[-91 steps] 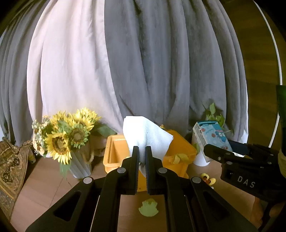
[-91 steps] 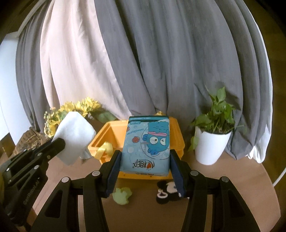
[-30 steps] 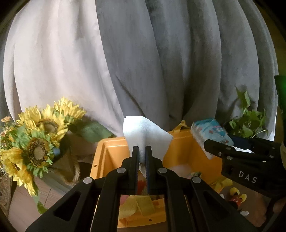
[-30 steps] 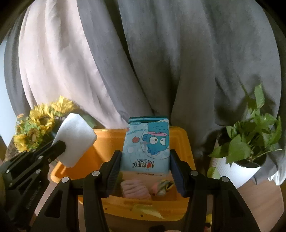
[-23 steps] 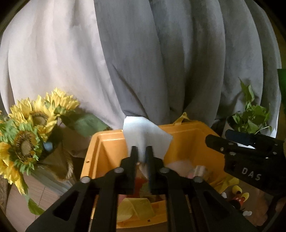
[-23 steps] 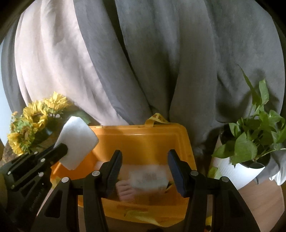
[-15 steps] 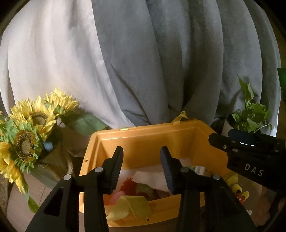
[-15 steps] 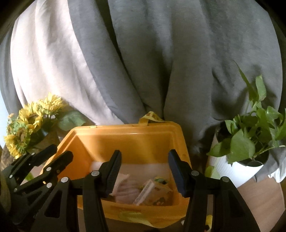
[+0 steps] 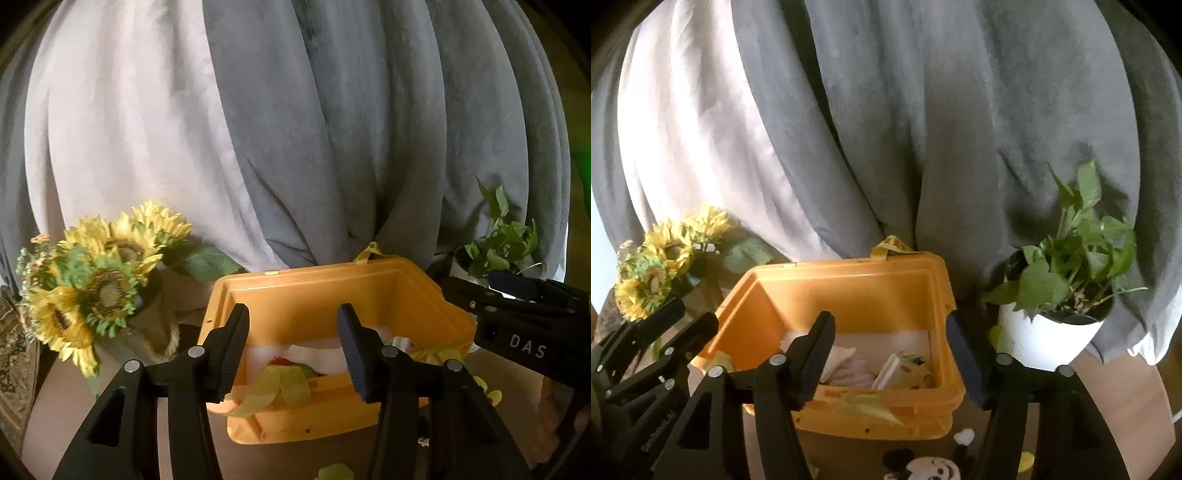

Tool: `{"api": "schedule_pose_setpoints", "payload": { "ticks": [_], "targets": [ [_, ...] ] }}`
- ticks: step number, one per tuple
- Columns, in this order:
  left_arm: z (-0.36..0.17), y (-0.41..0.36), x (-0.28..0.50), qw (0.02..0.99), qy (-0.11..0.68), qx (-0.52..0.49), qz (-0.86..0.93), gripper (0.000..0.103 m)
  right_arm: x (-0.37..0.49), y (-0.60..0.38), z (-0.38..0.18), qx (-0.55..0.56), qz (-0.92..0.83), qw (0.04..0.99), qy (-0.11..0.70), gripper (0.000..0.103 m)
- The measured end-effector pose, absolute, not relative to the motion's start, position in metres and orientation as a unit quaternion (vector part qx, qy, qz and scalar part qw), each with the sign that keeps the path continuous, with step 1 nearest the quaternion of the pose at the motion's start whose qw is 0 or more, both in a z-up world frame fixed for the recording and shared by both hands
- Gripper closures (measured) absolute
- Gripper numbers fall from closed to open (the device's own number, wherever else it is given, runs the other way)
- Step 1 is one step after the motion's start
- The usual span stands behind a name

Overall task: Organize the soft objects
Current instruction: 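Move both open tools back out of the crate toward the table, then grasp the green frog sponge with the left tool while the right tool grasps the Mickey plush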

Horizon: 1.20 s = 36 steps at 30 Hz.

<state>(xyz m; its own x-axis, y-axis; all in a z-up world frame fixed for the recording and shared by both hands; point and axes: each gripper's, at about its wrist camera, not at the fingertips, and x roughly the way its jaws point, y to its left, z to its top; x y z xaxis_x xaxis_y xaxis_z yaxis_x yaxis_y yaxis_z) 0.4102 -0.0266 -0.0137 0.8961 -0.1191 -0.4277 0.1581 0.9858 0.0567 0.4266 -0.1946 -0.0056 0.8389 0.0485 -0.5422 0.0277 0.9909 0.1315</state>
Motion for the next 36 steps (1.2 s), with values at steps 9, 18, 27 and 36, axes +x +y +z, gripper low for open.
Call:
{"api": "schedule_pose_setpoints", "payload": {
  "ticks": [9,18,27,36],
  "targets": [
    [-0.009,-0.021,0.381,0.973,0.219,0.036,-0.065,0.052,0.398,-0.189,0.001,0.065,0.011,0.959,0.276,0.034],
    [-0.012,-0.022,0.361,0.972,0.225,0.041,-0.058,0.052,0.377,-0.189,-0.003,0.069,0.012,0.956,0.285,0.034],
    [-0.023,-0.025,0.340,0.967,0.241,0.046,-0.063,0.052,0.356,-0.188,-0.011,0.069,0.017,0.954,0.292,0.034],
    [-0.035,-0.030,0.317,0.963,0.255,0.054,-0.069,0.052,0.338,-0.192,-0.021,0.076,0.011,0.950,0.301,0.034]
  ]
}}
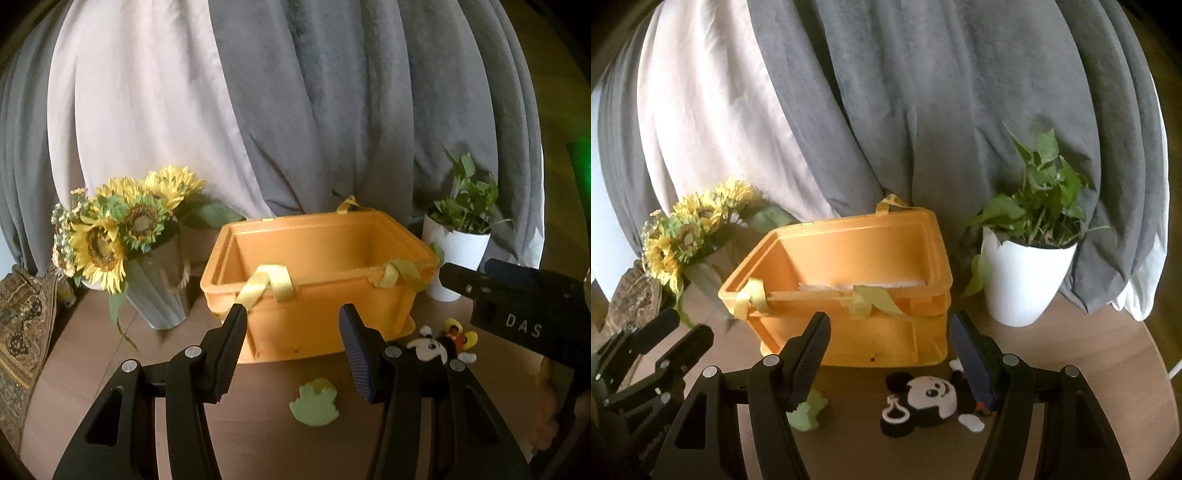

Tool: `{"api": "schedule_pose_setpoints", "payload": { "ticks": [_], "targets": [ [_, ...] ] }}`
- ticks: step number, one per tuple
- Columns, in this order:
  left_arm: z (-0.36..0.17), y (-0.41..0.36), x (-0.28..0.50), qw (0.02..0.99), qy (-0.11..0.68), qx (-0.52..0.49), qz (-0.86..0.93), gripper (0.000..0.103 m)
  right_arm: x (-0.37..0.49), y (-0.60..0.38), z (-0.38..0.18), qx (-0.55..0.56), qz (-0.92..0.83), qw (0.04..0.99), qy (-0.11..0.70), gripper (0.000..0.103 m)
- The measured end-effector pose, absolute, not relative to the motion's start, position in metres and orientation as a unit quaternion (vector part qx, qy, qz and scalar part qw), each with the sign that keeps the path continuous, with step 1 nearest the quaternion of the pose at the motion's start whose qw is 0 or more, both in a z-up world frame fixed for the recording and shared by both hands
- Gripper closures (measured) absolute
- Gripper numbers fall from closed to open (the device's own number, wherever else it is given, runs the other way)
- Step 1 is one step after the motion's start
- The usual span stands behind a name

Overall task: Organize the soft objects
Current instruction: 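Grasp the green frog sponge with the left tool while the right tool grasps the Mickey plush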

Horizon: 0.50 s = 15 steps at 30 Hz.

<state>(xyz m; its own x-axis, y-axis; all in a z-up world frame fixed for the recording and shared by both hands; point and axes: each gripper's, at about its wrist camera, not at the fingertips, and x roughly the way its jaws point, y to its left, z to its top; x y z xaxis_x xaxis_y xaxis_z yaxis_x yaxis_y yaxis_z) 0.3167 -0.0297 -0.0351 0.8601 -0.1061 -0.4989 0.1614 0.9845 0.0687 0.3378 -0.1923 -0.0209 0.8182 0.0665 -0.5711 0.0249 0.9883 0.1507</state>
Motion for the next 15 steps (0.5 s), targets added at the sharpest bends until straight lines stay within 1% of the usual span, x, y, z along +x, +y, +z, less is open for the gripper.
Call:
{"api": "schedule_pose_setpoints", "payload": {
  "ticks": [15],
  "targets": [
    [-0.055,-0.032,0.298,0.956,0.276,0.064,-0.078,0.052,0.318,-0.189,-0.035,0.066,0.020,0.943,0.324,0.034]
  ]
}}
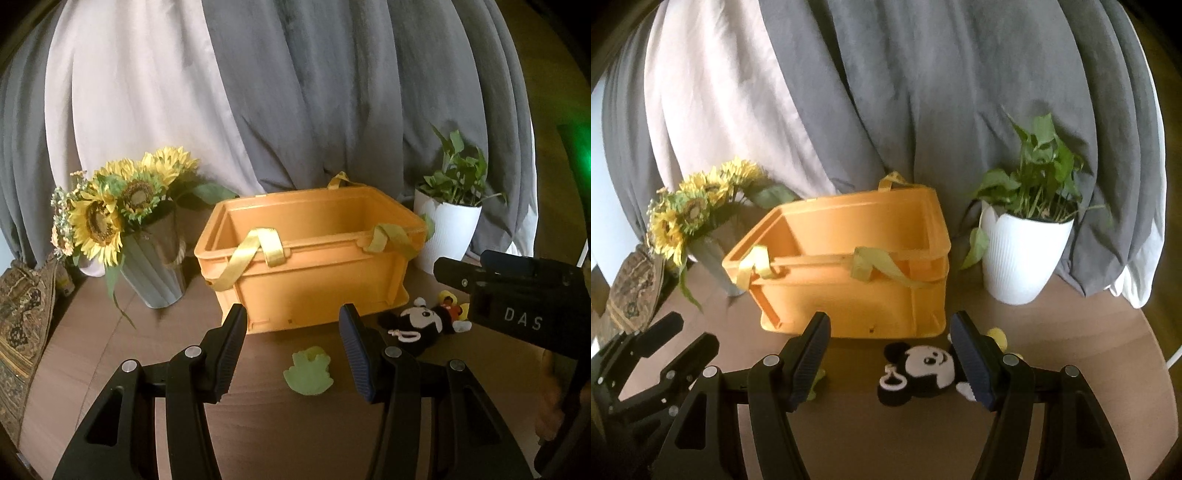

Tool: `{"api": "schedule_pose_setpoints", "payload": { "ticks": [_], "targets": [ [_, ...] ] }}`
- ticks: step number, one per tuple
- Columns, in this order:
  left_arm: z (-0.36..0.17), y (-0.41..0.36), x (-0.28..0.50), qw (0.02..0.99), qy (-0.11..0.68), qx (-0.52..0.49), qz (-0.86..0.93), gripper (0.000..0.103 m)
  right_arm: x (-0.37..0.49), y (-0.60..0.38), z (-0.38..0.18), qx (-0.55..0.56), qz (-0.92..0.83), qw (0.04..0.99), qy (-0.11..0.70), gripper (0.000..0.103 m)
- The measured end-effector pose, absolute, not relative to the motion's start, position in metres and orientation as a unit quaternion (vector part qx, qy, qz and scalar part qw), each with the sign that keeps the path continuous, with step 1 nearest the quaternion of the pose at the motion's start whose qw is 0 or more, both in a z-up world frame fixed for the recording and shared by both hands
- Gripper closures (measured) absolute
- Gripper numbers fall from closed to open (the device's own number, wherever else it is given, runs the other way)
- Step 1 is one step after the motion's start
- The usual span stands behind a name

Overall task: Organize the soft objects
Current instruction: 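Grasp the green frog sponge with the left tool while the right tool grasps the Mickey plush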

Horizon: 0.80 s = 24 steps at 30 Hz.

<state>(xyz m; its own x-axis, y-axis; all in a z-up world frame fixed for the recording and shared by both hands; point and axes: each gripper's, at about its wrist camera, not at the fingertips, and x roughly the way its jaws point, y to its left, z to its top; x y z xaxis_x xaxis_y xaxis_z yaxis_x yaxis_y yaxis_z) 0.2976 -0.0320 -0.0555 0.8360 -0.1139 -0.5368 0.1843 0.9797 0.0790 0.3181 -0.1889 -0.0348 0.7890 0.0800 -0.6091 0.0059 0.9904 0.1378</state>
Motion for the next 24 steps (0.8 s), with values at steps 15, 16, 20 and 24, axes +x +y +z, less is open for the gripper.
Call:
{"api": "schedule_pose_setpoints", "payload": {
  "ticks": [15,16,20,24],
  "targets": [
    [-0.090,-0.036,0.314,0.939,0.324,0.070,-0.088,0.050,0.329,-0.184,-0.068,0.042,0.020,0.927,0.373,0.035],
    [-0.092,-0.036,0.316,0.938,0.328,0.069,-0.088,0.050,0.331,-0.184,-0.070,0.042,0.021,0.925,0.376,0.034],
    [-0.102,-0.038,0.324,0.933,0.343,0.065,-0.092,0.050,0.338,-0.185,-0.080,0.044,0.020,0.919,0.391,0.034],
    [-0.111,-0.040,0.332,0.927,0.356,0.066,-0.093,0.050,0.346,-0.188,-0.089,0.044,0.014,0.916,0.400,0.034]
  ]
}}
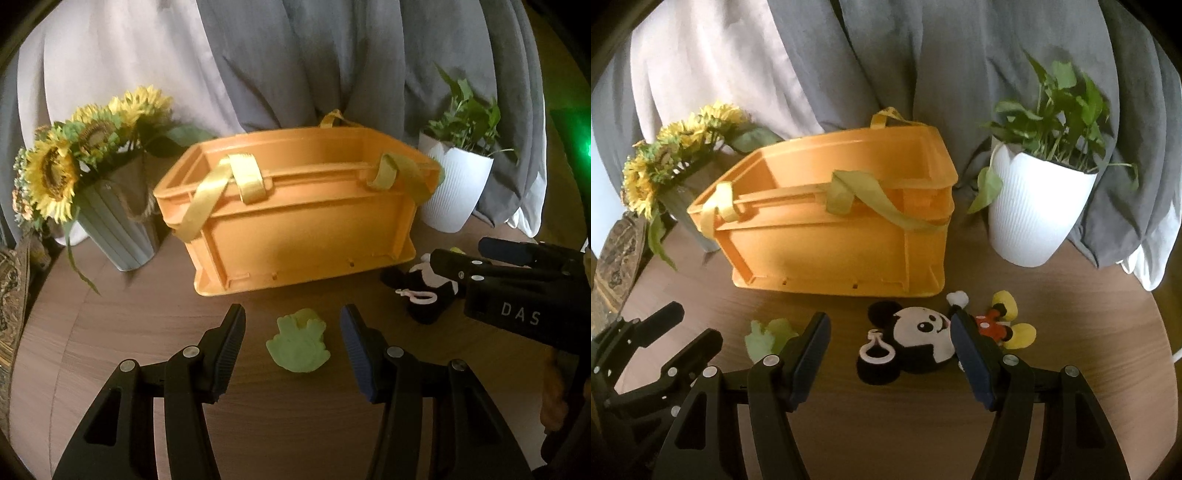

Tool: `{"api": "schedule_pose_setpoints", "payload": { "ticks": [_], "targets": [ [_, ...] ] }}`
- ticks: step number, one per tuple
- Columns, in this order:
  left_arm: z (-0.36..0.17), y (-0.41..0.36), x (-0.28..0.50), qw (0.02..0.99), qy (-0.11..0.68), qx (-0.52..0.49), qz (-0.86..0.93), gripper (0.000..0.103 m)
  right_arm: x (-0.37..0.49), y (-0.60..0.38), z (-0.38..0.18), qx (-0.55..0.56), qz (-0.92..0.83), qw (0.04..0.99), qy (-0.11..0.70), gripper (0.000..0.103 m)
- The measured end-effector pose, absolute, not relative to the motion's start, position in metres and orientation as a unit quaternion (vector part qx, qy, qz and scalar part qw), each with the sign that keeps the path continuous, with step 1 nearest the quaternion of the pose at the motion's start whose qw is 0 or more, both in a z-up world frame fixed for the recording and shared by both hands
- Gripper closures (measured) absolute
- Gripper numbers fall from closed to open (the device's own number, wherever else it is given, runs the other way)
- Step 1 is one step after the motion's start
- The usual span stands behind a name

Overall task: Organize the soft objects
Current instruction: 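Grasp the green frog sponge with the left tool while the right tool grasps the Mickey plush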

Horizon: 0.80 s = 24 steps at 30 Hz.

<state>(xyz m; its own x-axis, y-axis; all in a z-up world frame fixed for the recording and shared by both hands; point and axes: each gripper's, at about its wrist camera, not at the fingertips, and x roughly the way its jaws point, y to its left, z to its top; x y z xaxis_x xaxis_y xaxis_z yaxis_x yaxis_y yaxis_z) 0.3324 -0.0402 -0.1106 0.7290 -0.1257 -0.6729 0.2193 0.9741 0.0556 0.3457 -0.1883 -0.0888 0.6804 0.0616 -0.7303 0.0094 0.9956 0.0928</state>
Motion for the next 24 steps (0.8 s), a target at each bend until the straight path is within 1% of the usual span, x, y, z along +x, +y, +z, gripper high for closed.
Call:
{"api": "schedule_pose_setpoints", "payload": {
  "ticks": [8,17,24],
  "targets": [
    [-0.125,-0.045,0.346,0.919,0.376,0.067,-0.097,0.050,0.358,-0.195,-0.102,0.048,0.000,0.910,0.412,0.034],
    [-0.137,-0.051,0.354,0.913,0.389,0.070,-0.102,0.050,0.353,-0.206,-0.106,0.056,-0.033,0.914,0.399,0.034],
    [-0.142,-0.048,0.360,0.911,0.395,0.068,-0.096,0.050,0.363,-0.204,-0.116,0.052,-0.024,0.909,0.414,0.034]
  ]
}}
